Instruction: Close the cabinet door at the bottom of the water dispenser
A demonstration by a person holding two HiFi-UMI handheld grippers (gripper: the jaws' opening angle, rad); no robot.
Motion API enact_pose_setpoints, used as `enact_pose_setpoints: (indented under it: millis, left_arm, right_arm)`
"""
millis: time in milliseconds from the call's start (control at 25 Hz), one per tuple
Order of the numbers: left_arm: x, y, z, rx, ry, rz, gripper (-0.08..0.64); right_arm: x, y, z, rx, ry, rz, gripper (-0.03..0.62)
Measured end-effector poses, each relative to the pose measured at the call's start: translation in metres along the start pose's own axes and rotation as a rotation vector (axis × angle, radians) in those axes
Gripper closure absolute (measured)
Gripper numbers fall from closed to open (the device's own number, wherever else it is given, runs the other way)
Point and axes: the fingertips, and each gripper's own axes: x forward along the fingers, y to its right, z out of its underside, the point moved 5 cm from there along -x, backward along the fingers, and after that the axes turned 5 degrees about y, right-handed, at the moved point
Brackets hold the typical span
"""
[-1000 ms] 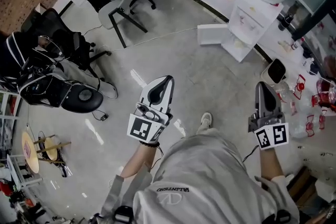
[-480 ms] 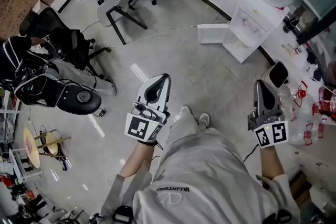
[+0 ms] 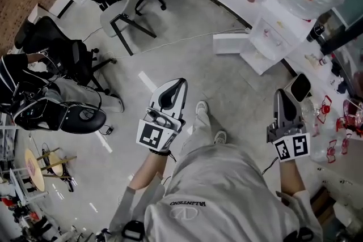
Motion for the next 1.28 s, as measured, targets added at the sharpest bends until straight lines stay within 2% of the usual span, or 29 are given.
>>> enact_pose_setpoints:
  millis: [320, 480, 720, 800, 920, 1120, 1280]
  left_arm:
    - [0.06, -0.087, 0.017, -0.025, -0.039, 0.078, 0.552]
    - [0.093, -0.116, 0.034, -0.026, -0.043, 0.133, 0.552]
    - [0.136, -0.137, 0.049, -0.071, -0.012, 0.192, 0.552]
    - [0.147, -0.137, 0.053, -0.1, -0.026, 0.206, 0.552]
    - [0.164, -0.139, 0.066, -0.101, -0.05, 0.214, 0.552]
    - [0.186, -0.146, 0.124, -0.098, -0.073, 0.2, 0.552]
    - [0.205, -0.162, 0.209, -0.052, -0.069, 0.192, 0.552]
  right_arm:
    - [0.101, -0.007, 0.0, -0.015, 0.024, 0.03, 0.577]
    - [0.139, -0.003, 0.006, -0.042, 0.026, 0.042, 0.577]
    - [0.187, 0.002, 0.014, -0.058, 0.021, 0.035, 0.577]
    - [0.199, 0.005, 0.014, -0.064, 0.021, 0.016, 0.577]
    - [0.219, 0.015, 0.02, -0.066, 0.018, -0.001, 0.577]
    - [0.25, 0.045, 0.059, -0.086, 0.018, -0.039, 0.577]
    - [0.275, 0.075, 0.133, -0.078, 0.031, -0.053, 0.577]
